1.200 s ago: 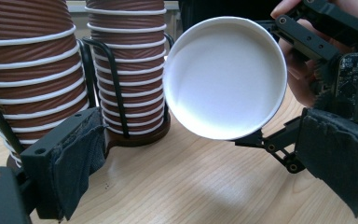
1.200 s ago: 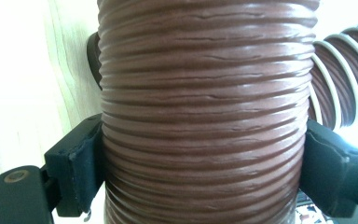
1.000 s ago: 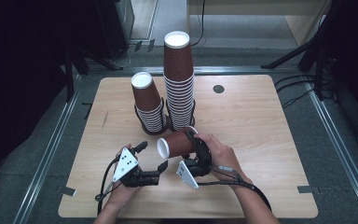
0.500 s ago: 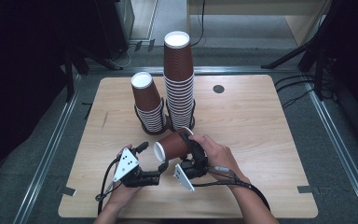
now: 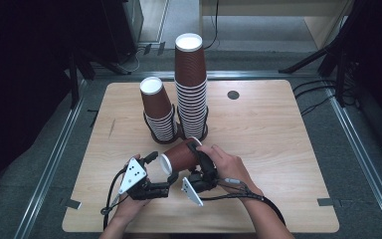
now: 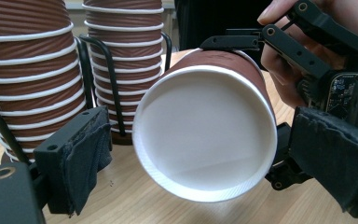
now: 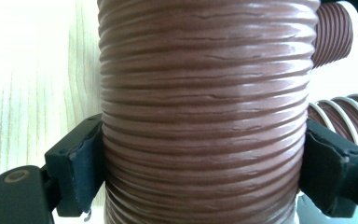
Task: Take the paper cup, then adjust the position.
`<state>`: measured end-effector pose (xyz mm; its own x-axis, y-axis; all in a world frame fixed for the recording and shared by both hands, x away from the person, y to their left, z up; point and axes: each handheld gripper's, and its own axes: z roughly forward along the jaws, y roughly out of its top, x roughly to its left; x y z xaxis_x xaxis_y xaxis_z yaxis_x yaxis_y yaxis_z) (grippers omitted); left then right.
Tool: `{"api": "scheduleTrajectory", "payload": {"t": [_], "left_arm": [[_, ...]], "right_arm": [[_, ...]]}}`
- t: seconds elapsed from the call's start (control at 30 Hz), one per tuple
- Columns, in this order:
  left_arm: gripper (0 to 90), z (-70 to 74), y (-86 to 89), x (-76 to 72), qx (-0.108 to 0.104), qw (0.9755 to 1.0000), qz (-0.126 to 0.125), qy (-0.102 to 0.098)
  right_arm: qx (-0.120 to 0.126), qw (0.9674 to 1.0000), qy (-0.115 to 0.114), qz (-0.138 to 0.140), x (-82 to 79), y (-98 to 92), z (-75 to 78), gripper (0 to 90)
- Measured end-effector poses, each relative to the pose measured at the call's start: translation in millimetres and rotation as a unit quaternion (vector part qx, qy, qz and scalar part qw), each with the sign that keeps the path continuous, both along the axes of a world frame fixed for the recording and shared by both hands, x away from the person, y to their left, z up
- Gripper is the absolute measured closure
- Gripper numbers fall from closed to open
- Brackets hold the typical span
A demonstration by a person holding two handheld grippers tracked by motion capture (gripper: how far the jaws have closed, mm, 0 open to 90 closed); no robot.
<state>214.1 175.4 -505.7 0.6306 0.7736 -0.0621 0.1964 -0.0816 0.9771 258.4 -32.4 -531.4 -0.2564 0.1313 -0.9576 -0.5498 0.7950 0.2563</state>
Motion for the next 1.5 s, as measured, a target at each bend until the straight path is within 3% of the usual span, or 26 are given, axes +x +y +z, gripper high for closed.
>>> {"api": "scheduleTrajectory", "payload": {"t": [0.23, 0.8, 1.07, 1.33, 1.4, 1.5], "left_arm": [[13.3, 0.0, 0.5, 0.2, -0.007, 0.9999, -0.013, 0.003], [20.9, 0.1, -1.6, 0.8, 0.001, 1.0000, -0.008, 0.005], [23.0, -1.6, -0.8, 3.4, -0.001, 0.9996, -0.023, 0.017], [24.4, -2.1, -0.7, 3.0, 0.009, 0.9997, -0.020, 0.013], [24.5, -2.2, -0.6, 3.2, 0.007, 0.9997, -0.021, 0.013], [24.5, -2.8, -1.5, 2.7, 0.009, 0.9996, -0.025, 0.012]], "right_arm": [[-0.007, 0.9999, -0.005, 0.007, -1.8, 3.4, 0.5, 13.1], [-0.014, 0.9998, -0.014, 0.010, -4.1, 5.5, 1.0, 13.1], [-0.021, 0.9996, -0.015, 0.009, -2.6, 3.8, -1.0, 11.3], [-0.028, 0.9995, -0.011, 0.010, -3.1, 3.6, -1.6, 5.7], [-0.024, 0.9997, -0.004, 0.008, -4.0, 2.3, -2.2, 5.8], [-0.030, 0.9995, -0.010, 0.010, -4.2, 1.2, -1.7, 7.2]]}}
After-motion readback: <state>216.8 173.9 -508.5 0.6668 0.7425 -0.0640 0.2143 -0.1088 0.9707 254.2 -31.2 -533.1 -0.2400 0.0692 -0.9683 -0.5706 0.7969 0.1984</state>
